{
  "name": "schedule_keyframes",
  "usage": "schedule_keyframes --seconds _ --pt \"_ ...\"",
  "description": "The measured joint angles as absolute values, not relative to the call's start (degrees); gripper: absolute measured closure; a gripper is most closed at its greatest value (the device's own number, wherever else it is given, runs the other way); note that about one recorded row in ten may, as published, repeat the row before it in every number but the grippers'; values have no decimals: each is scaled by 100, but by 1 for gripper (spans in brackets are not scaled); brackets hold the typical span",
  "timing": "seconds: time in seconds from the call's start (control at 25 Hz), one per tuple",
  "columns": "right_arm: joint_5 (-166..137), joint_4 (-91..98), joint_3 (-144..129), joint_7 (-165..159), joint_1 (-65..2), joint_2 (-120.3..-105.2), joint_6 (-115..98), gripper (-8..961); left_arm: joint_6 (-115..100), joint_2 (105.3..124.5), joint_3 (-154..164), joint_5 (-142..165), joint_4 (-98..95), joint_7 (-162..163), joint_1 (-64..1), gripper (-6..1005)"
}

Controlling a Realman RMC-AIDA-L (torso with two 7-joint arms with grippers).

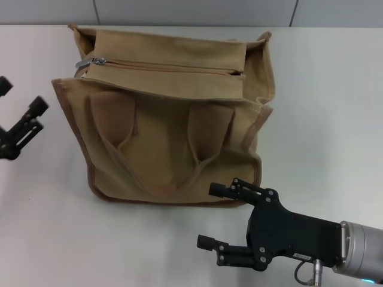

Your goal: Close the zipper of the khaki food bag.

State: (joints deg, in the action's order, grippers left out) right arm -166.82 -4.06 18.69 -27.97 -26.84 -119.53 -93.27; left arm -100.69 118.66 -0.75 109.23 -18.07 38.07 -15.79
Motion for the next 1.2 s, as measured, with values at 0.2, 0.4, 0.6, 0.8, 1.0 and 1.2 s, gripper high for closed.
schedule_keyframes --seconds 0.2,0.4,0.6,0.8,1.0,1.2 --pt "-16682 -405 1873 -2794 -2683 -11953 -9327 123 -9397 11868 127 10952 -1721 3591 -1816 304" --pt "-16682 -404 1881 -2794 -2660 -11953 -9322 122 -9232 11861 624 10960 -1679 3553 -1950 315" --pt "-16682 -441 1881 -2794 -2661 -11953 -9326 123 -9266 11881 668 10828 -1588 3453 -2103 326" --pt "-16682 -462 1881 -2794 -2663 -11953 -9315 123 -9479 11887 602 9968 -848 2691 -2165 337" --pt "-16682 -483 1882 -2795 -2659 -11958 -9309 122 -9691 11889 575 9915 -685 2531 -2192 348" --pt "-16682 -492 1905 -2795 -2655 -11961 -9307 122 -9894 11888 445 9903 -590 2582 -2184 359"
